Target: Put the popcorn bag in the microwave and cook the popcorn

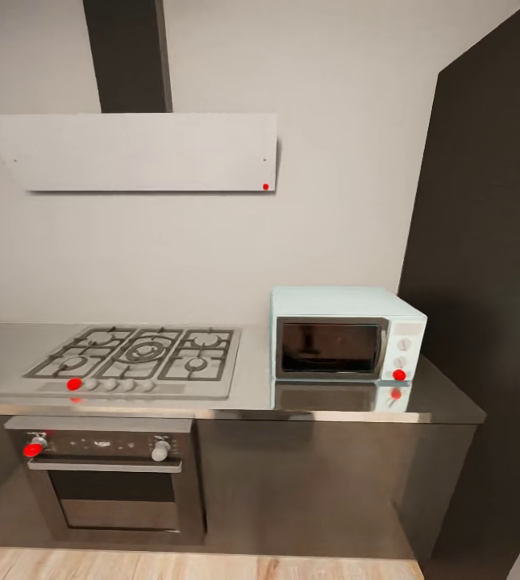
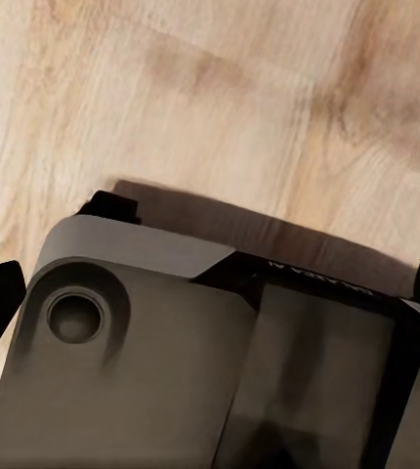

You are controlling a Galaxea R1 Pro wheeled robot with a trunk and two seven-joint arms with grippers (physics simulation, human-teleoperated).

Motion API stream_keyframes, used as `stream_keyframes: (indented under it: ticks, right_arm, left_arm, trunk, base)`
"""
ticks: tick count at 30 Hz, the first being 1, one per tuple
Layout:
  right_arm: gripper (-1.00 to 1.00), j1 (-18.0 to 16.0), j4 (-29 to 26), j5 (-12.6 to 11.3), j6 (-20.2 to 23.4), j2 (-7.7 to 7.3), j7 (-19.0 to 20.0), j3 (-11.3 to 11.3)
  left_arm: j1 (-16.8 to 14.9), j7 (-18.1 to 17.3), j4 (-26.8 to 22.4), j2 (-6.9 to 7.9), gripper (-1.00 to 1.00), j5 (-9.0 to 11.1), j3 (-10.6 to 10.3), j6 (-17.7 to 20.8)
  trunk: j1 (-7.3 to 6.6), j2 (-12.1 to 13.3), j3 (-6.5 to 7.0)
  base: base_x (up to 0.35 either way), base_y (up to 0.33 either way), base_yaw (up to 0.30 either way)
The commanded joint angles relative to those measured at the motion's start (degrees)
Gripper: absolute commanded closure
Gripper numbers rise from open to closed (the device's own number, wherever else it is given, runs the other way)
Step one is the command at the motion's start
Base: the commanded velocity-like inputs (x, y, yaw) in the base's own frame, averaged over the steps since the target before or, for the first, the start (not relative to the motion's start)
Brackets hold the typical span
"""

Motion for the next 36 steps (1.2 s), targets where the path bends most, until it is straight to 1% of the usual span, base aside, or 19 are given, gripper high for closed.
stream_keyframes:
  ticks: [1,13,23,26,31,36]
  right_arm:
    - [-1.00,-0.08,0.15,0.43,-0.20,-0.04,0.15,-0.47]
    - [-1.00,-0.08,0.13,0.35,-0.29,-0.04,0.13,-0.44]
    - [-1.00,-0.08,0.14,0.35,-0.21,-0.02,0.06,-0.52]
    - [-1.00,-0.08,0.14,0.35,-0.23,-0.04,0.06,-0.53]
    - [-1.00,-0.08,0.13,0.35,-0.27,0.08,0.06,-0.53]
    - [-1.00,-0.08,0.16,0.35,-0.13,0.28,-0.03,-0.53]
  left_arm:
    - [-0.04,0.24,0.00,-0.02,-1.00,0.55,-0.49,-0.07]
    - [-0.07,0.24,0.00,-0.02,-1.00,0.64,-0.49,-0.06]
    - [-0.04,0.24,0.00,0.01,-1.00,0.88,-0.49,-0.06]
    - [-0.06,0.24,0.00,-0.02,-1.00,0.37,-0.49,-0.07]
    - [-0.08,0.24,0.00,0.02,-1.00,0.48,-0.49,-0.06]
    - [-0.04,0.24,0.00,0.07,-1.00,0.84,-0.49,-0.01]
  trunk:
    - [0.00,-0.05,-0.07]
    - [0.00,-0.05,-0.07]
    - [0.00,-0.05,-0.07]
    - [0.00,-0.05,-0.07]
    - [0.00,-0.05,-0.07]
    - [0.00,-0.05,-0.07]
  base:
    - [0.000,-0.287,0.000]
    - [0.000,-0.279,0.000]
    - [0.000,-0.031,0.000]
    - [0.000,-0.192,0.000]
    - [0.000,-0.201,-0.001]
    - [0.000,-0.017,-0.165]
